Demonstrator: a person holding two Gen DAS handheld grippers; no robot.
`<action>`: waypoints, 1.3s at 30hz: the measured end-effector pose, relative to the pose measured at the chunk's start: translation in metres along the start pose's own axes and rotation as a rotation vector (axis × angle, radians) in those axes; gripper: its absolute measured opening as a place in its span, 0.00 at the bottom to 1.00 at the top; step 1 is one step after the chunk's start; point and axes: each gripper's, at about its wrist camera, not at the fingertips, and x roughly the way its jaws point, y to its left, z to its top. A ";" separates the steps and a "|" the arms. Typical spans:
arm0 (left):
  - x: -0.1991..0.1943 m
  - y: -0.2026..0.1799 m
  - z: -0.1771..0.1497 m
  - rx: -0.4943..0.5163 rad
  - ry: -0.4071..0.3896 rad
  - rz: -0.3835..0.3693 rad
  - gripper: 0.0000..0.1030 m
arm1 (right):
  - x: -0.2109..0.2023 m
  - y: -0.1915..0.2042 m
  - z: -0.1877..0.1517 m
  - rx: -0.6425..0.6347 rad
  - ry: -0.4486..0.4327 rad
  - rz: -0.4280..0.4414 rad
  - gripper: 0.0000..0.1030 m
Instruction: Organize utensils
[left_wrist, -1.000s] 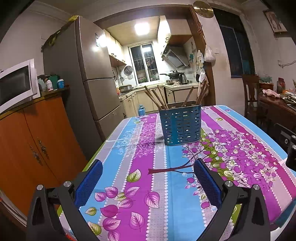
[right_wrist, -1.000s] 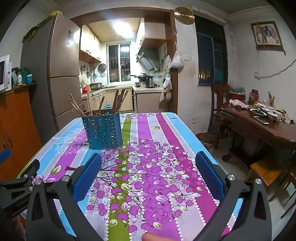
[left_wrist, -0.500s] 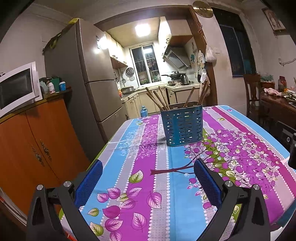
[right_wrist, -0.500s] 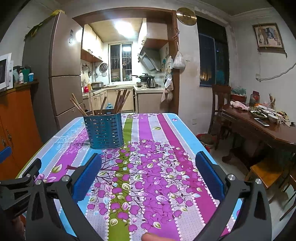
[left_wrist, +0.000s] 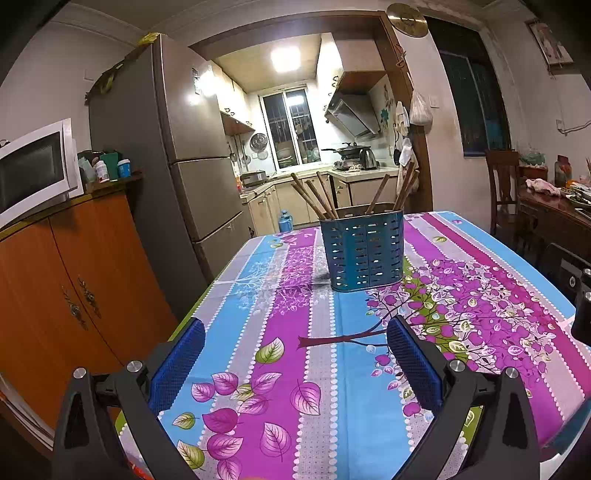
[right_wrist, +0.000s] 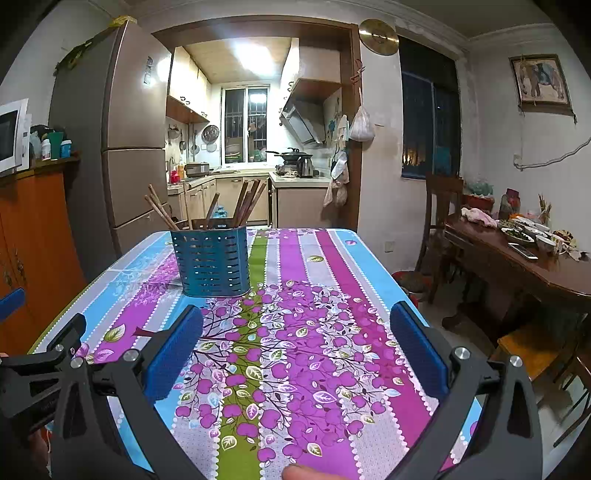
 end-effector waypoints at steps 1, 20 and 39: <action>0.000 0.000 0.000 0.000 0.000 -0.001 0.96 | 0.000 0.000 0.000 -0.001 0.000 0.000 0.95; 0.002 0.001 0.000 -0.024 0.005 -0.067 0.95 | 0.001 0.001 -0.001 0.001 0.002 -0.002 0.95; 0.000 0.000 -0.002 -0.014 -0.016 -0.037 0.95 | 0.001 -0.001 -0.001 0.005 0.006 -0.003 0.95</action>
